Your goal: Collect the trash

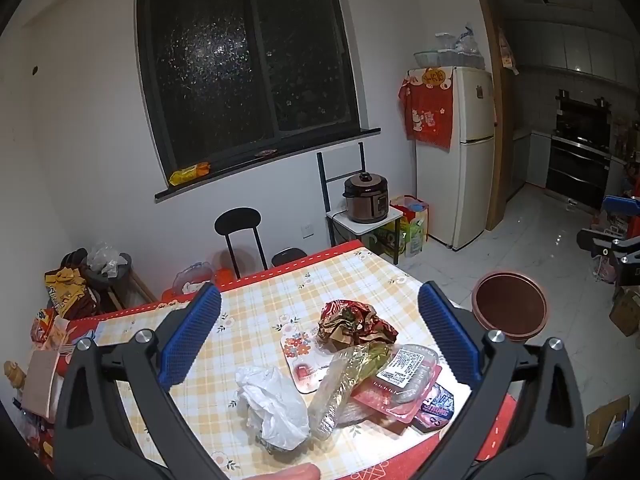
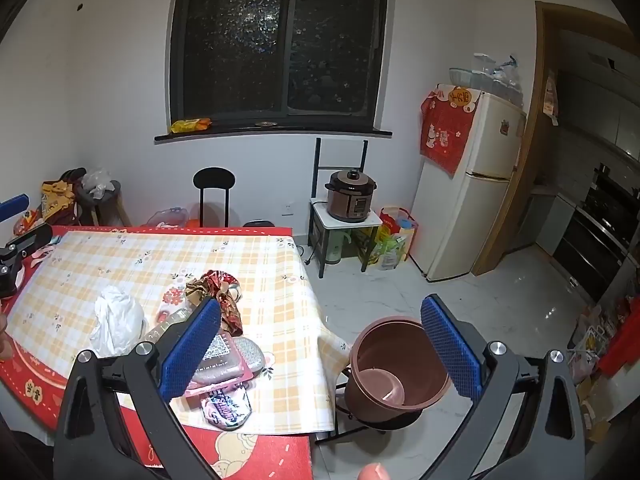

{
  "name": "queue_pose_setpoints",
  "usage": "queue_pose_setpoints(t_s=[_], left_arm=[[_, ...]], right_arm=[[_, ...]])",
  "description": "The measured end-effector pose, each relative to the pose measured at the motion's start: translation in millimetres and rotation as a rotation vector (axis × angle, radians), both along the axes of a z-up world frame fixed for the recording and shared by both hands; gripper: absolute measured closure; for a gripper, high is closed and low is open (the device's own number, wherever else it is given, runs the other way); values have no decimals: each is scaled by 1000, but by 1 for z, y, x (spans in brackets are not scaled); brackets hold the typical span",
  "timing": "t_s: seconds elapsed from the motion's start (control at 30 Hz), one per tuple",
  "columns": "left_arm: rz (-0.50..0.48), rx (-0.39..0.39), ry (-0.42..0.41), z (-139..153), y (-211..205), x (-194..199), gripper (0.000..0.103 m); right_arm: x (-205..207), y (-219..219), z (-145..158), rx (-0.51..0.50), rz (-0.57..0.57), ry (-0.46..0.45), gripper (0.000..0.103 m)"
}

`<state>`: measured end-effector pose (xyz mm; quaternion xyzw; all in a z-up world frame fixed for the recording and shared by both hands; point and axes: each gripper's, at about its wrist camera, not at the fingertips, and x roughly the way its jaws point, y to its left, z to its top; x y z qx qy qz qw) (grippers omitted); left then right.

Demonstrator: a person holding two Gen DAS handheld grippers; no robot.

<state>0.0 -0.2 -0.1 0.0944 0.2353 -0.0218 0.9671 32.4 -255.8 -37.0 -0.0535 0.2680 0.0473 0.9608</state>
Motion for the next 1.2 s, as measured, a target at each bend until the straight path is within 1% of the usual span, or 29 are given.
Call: queue_pose_setpoints(t_s=[0.27, 0.53, 0.93, 1.2], left_arm=[[-2, -2, -3, 2, -1, 3, 6], [-1, -3, -11, 15, -5, -2, 6], [-3, -7, -14, 12, -1, 2, 6], [-4, -13, -22, 20, 3, 5, 6]], right_arm=[[2, -1, 2, -2, -1, 2, 4], [3, -1, 3, -3, -3, 3, 4], [8, -1, 6, -5, -4, 1, 4], [13, 2, 10, -16, -1, -8, 4]])
